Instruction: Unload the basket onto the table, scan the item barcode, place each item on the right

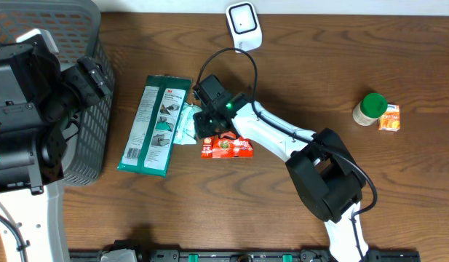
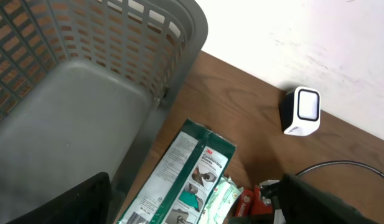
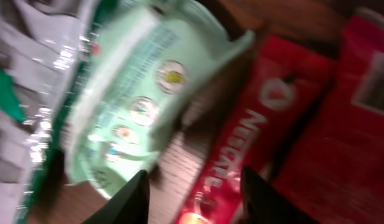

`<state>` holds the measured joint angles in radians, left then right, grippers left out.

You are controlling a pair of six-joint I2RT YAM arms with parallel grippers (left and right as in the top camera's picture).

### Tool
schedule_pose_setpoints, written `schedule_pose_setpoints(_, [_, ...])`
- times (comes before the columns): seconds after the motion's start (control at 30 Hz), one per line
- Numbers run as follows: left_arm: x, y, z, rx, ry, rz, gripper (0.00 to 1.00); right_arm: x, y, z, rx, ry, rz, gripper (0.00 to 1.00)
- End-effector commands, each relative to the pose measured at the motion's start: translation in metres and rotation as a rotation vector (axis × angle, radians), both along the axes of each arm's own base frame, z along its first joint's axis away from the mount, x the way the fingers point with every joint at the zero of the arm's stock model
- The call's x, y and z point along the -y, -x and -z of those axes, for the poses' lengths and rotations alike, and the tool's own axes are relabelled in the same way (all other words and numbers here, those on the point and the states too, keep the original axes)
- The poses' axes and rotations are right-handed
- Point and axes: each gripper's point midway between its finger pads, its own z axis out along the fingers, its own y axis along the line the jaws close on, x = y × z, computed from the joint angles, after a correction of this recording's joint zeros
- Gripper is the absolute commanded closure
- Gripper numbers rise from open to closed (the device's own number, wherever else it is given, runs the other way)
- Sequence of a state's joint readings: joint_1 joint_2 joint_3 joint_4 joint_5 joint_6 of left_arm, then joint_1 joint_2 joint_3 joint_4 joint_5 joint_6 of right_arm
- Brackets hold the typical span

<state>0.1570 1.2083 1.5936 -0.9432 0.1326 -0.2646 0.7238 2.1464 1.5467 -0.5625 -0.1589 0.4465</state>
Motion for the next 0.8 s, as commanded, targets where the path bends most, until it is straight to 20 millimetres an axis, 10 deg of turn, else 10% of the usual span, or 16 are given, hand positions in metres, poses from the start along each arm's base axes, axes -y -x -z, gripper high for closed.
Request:
schedule_pose_setpoints(0.0, [0.000,0.000,0.000,-0.002,-0.003,0.006,0.15,0.013,-0.002,0.013,0.028,0.093,0.027,0.56])
schedule_pose_setpoints(0.77, [0.000,0.000,0.000,-0.002,-0.003,0.006,0.15,0.015,0.012,0.028,0.111,0.206,0.065,0.60])
